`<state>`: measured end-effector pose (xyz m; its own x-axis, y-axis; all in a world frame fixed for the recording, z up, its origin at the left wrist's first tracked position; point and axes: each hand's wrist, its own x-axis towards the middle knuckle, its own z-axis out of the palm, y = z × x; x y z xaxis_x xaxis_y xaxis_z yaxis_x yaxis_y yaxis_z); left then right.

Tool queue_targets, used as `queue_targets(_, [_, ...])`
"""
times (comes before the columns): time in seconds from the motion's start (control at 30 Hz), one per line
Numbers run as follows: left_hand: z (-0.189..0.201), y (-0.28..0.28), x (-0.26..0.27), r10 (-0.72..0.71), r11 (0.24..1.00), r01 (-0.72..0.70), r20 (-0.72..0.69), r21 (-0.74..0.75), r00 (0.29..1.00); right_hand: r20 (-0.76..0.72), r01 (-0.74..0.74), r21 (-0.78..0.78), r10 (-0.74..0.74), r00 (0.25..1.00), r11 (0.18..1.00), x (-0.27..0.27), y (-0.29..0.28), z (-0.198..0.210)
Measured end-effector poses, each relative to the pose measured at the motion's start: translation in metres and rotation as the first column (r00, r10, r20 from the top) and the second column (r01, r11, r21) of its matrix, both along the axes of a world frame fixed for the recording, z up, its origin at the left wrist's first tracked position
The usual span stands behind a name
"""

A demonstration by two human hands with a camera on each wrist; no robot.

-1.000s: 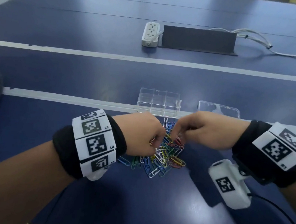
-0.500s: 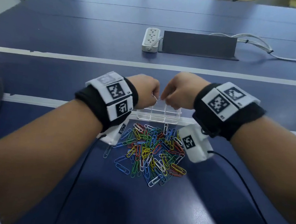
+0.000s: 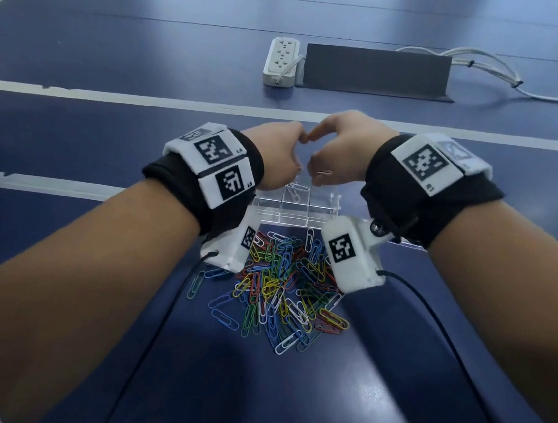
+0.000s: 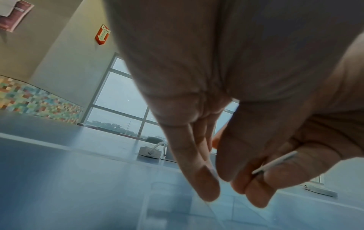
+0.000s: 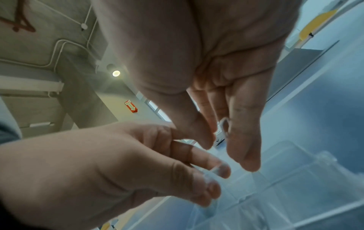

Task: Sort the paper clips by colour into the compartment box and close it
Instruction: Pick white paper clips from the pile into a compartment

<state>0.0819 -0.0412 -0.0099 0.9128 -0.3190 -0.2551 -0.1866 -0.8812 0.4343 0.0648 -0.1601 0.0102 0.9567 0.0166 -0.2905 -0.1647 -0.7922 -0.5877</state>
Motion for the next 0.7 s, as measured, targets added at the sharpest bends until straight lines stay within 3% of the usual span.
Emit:
queue_targets(0.17, [0.004,0.004,-0.002,0.032,0.991,-0.036,-0.028,-0.13,0.999,0.024,-0.032,-0.04,0.033,0.999,0.999,-0.004,0.005,0.003])
queue_targets(0.27, [0.002,0.011,-0.005,0.058,0.975,-0.068,-0.052,-0.212,0.997,-0.038,0.035,0.153,-0.03,0.999,0.988,-0.005,0.01,0.003])
queue_targets(0.57, [-0.002,0.036,-0.022,0.045,0.992,-0.039,0.049,-0.119,0.998,-0.052,0.04,0.32,-0.025,0.998,0.947,-0.006,0.011,-0.002])
queue_targets(0.7, [0.007,0.042,-0.032,0.013,0.996,0.002,0.165,-0.089,0.986,0.077,-0.104,0.151,0.093,0.993,0.983,-0.026,0.001,0.002])
